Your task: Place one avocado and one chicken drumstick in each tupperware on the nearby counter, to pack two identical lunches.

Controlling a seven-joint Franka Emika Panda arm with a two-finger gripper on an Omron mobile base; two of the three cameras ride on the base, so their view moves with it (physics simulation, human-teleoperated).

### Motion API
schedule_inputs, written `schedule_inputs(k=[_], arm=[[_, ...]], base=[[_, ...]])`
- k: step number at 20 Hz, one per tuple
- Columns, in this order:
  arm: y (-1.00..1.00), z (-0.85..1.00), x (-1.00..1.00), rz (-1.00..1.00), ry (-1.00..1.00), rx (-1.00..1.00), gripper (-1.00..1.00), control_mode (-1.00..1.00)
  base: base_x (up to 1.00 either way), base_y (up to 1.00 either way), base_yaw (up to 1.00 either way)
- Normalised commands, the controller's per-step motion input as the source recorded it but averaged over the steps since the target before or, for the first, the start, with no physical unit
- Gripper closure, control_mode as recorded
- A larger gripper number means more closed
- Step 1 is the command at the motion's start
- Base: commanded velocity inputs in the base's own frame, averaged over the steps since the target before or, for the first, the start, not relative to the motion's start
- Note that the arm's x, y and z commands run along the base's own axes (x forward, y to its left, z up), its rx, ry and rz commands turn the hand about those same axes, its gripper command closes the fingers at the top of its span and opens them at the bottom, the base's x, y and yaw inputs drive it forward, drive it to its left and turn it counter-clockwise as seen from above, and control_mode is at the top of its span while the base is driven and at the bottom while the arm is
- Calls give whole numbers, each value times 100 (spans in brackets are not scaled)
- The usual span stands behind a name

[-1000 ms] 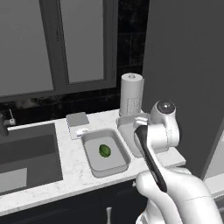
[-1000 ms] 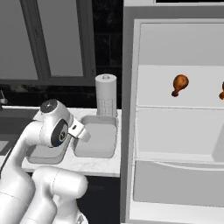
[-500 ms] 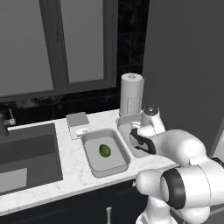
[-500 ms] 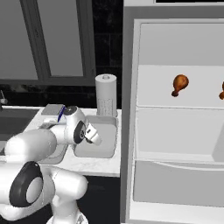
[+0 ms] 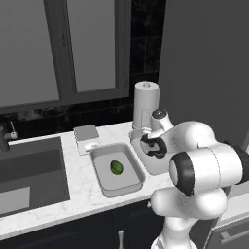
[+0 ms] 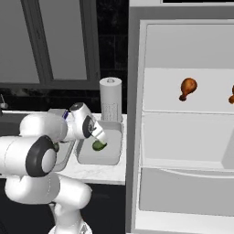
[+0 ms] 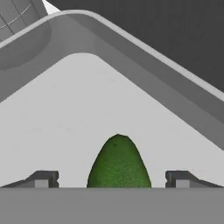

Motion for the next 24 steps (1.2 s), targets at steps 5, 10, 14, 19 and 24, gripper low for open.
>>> schedule_inputs(k=[5, 10, 14, 19, 24], arm=[[4, 100, -53, -3, 15, 6, -100, -100], [6, 100, -100, 0, 19, 6, -100, -100], [16, 88, -100, 4, 20, 1, -100, -100], [45, 26, -100, 17, 8, -2, -100, -100], [26, 0, -80, 11, -5, -2, -100, 100]], base=[[0, 0, 0], [0, 0, 0], [0, 0, 0], [0, 0, 0], [-20, 0, 2]])
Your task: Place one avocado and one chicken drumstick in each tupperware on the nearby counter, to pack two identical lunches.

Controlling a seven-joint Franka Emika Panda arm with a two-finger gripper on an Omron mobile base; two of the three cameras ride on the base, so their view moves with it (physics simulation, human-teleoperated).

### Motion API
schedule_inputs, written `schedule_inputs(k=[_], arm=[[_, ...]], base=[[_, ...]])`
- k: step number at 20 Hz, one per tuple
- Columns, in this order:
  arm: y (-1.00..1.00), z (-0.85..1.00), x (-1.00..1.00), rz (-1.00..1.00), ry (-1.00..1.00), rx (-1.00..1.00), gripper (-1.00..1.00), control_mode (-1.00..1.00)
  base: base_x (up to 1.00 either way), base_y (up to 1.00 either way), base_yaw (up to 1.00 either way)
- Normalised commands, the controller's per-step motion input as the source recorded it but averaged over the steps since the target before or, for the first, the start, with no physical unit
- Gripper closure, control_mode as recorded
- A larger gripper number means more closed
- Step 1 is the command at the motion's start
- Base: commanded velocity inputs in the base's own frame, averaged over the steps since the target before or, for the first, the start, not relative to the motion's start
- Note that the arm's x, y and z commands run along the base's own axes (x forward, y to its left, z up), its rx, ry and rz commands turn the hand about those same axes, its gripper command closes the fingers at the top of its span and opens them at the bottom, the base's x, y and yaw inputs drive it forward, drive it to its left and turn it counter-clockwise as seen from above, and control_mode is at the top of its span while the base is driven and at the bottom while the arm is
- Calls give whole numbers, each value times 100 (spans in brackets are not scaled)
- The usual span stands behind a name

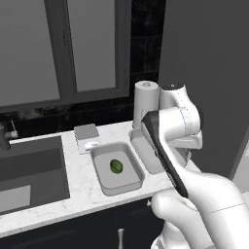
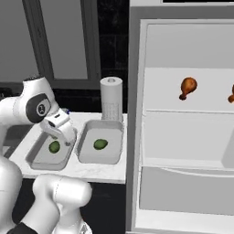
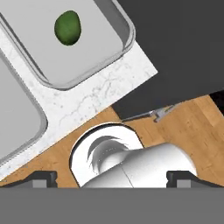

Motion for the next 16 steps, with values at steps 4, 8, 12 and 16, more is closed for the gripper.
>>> schedule_inputs(k=[4, 8, 12, 16], arm=[[0, 0, 0, 0, 0, 0, -100, 100], [0, 0, 0, 0, 0, 0, -100, 100], [0, 0, 0, 0, 0, 0, -100, 100], [0, 0, 0, 0, 0, 0, -100, 100]], base=[[-100, -69, 17], [-91, -100, 3], [-30, -100, 0], [2, -100, 0]])
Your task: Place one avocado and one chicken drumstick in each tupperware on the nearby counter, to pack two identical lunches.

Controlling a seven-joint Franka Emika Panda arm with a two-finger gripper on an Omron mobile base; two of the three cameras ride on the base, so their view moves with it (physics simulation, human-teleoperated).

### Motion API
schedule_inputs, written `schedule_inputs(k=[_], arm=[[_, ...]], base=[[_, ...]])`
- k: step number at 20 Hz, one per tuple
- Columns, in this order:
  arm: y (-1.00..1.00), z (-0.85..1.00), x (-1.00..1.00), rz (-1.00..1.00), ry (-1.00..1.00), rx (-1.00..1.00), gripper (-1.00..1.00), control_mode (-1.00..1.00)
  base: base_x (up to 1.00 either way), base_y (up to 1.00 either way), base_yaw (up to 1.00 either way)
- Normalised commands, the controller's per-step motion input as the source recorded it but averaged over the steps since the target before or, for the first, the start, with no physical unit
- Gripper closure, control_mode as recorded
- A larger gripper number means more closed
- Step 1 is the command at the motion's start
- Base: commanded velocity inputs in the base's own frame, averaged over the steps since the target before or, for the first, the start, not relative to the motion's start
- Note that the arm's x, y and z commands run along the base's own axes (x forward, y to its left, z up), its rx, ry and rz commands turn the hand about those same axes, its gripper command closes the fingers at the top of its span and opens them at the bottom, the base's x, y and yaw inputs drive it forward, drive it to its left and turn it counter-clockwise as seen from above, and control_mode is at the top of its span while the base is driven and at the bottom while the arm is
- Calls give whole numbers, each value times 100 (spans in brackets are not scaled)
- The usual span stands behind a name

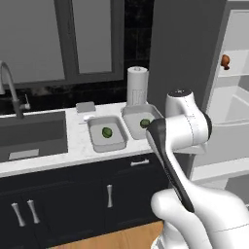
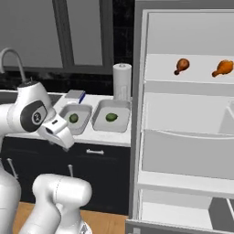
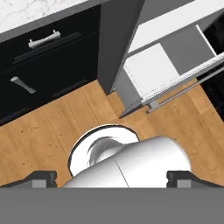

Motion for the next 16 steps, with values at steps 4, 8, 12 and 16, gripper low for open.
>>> schedule_inputs(k=[4, 8, 12, 16], arm=[[0, 0, 0, 0, 0, 0, -100, 100], [0, 0, 0, 0, 0, 0, -100, 100], [0, 0, 0, 0, 0, 0, -100, 100], [0, 0, 0, 0, 0, 0, -100, 100]], base=[[93, -61, 3], [100, -40, 13], [100, -36, 20], [100, -13, 31]])
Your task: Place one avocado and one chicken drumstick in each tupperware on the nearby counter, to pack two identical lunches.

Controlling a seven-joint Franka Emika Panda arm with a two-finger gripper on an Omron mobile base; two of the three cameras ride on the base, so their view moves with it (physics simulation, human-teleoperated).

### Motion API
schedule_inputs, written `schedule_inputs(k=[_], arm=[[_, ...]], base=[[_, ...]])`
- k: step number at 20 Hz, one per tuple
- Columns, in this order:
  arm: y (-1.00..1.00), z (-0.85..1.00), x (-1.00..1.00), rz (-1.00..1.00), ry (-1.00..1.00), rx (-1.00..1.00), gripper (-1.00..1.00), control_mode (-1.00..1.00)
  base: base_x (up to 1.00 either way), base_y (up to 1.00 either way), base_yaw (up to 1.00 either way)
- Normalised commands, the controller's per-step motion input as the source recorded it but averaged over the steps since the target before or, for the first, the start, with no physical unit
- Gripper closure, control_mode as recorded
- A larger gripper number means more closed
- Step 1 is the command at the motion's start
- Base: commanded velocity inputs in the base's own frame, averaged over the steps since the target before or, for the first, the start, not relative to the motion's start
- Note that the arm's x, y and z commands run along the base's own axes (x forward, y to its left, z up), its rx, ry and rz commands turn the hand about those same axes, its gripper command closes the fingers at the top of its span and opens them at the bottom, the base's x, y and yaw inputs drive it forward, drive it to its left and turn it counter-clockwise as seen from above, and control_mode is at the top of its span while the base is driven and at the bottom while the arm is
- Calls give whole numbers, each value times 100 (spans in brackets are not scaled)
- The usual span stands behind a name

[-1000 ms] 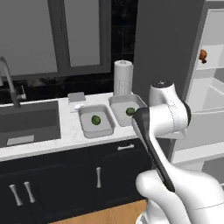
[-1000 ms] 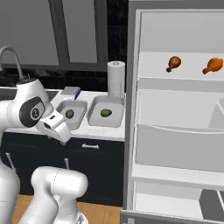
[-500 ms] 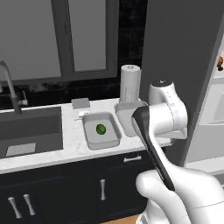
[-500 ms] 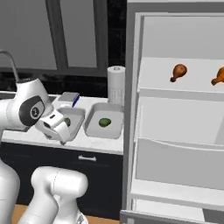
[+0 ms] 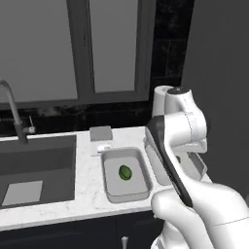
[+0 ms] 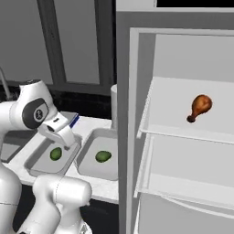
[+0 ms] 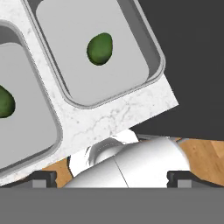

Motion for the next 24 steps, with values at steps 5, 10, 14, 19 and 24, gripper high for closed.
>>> schedule_inputs(k=[5, 10, 14, 19, 24], arm=[[0, 0, 0, 0, 0, 0, -100, 100], [0, 0, 0, 0, 0, 0, -100, 100], [0, 0, 0, 0, 0, 0, -100, 100], [0, 0, 0, 0, 0, 0, -100, 100], [0, 0, 0, 0, 0, 0, -100, 100]], base=[[33, 51, 39], [17, 100, 17], [22, 100, 11], [-44, 20, 4], [-100, 7, 1]])
